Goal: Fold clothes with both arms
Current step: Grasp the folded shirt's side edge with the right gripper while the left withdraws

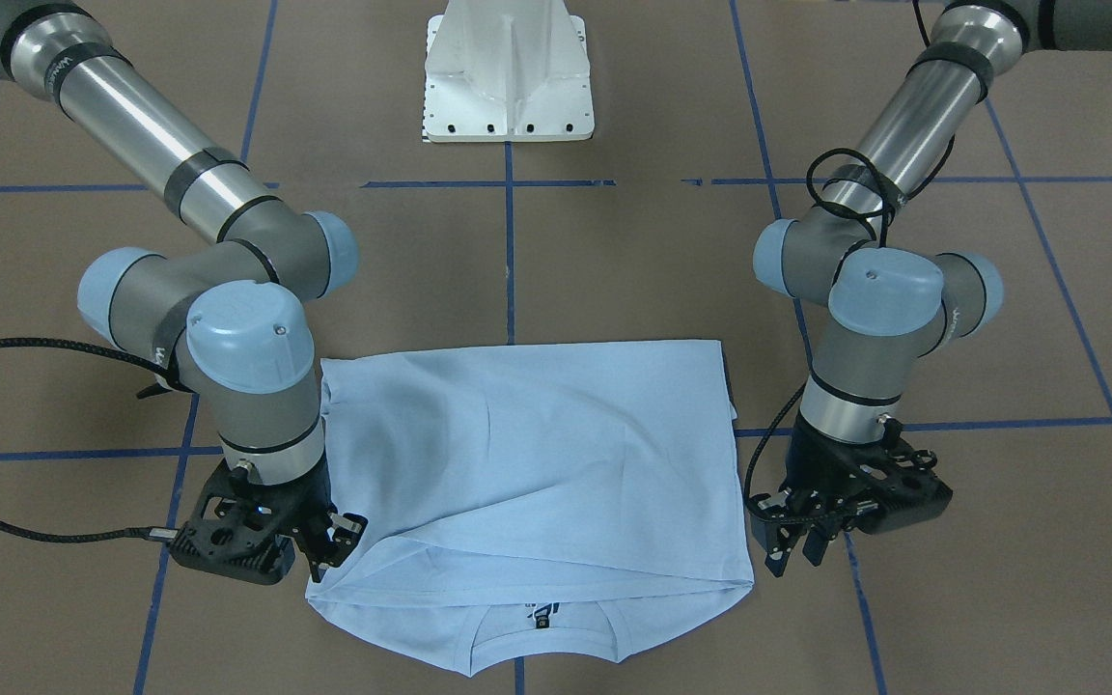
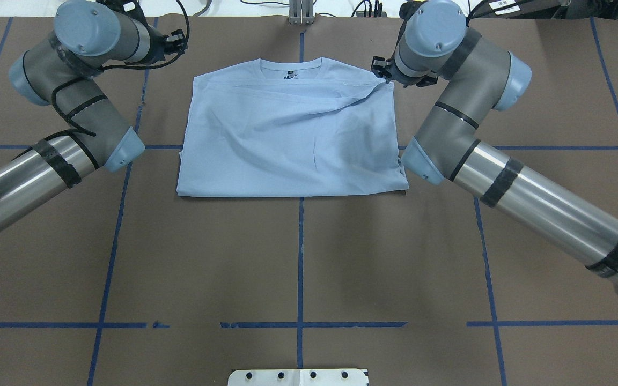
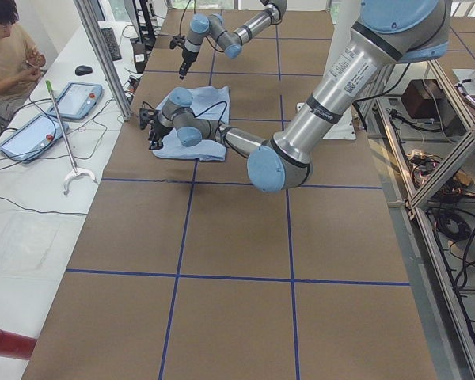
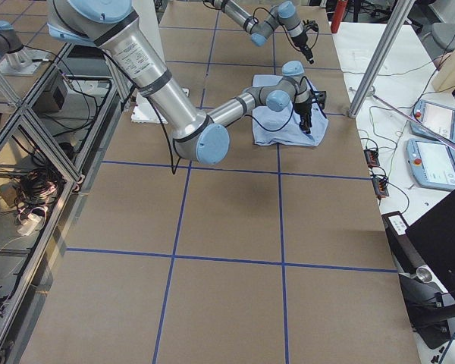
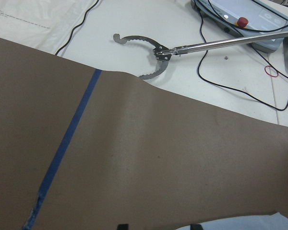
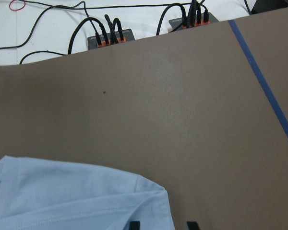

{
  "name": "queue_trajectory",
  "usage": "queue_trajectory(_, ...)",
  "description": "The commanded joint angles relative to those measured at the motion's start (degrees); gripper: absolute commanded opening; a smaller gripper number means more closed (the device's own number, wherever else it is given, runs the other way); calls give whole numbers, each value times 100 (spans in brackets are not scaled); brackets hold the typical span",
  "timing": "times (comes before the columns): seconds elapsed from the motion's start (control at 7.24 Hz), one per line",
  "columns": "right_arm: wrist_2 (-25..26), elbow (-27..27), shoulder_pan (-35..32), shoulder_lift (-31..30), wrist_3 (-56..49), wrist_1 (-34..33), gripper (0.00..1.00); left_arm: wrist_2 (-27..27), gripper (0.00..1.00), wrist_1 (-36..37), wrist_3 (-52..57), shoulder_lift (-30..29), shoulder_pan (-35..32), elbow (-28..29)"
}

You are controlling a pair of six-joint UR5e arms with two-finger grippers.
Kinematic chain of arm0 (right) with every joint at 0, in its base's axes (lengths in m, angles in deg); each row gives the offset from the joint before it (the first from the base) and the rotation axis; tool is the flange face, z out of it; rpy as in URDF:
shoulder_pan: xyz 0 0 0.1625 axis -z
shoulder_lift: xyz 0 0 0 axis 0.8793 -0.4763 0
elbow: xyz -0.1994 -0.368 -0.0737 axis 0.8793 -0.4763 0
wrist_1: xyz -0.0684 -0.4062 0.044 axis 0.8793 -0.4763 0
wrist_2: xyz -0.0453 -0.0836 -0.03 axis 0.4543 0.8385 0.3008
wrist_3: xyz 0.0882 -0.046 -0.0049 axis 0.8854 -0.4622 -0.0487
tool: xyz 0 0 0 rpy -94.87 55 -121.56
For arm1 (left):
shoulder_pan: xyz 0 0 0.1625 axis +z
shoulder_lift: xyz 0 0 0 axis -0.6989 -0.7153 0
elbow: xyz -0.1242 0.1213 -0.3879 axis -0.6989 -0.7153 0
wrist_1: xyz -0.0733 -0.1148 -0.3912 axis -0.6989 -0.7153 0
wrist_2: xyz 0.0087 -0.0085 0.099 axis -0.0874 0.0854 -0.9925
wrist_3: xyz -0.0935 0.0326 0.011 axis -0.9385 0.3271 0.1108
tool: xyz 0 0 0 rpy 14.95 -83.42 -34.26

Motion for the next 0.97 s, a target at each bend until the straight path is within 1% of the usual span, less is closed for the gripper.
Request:
queue_trajectory(0.0,20,1252,592,-1049,583,25,71,135,53,13,7,31,-56,4)
queue_trajectory(0.14,55,1718,821,-1332,788,7,71,135,52,13,16,31,-65,4)
queue_trajectory(0.28,73,1949,946,-1657,860,16,71,135,52,21,16,40,-65,4)
queue_trajectory(0.41,82,2125,1008,-1826,887,16,73,135,52,22,16,57,-65,4)
queue_trajectory(0.55,91,2040,1174,-1854,1026,16,73,135,52,-5,25,66,-65,4)
queue_trajectory(0.83,91,1960,1219,-1854,1185,16,71,135,52,30,25,75,-57,-13)
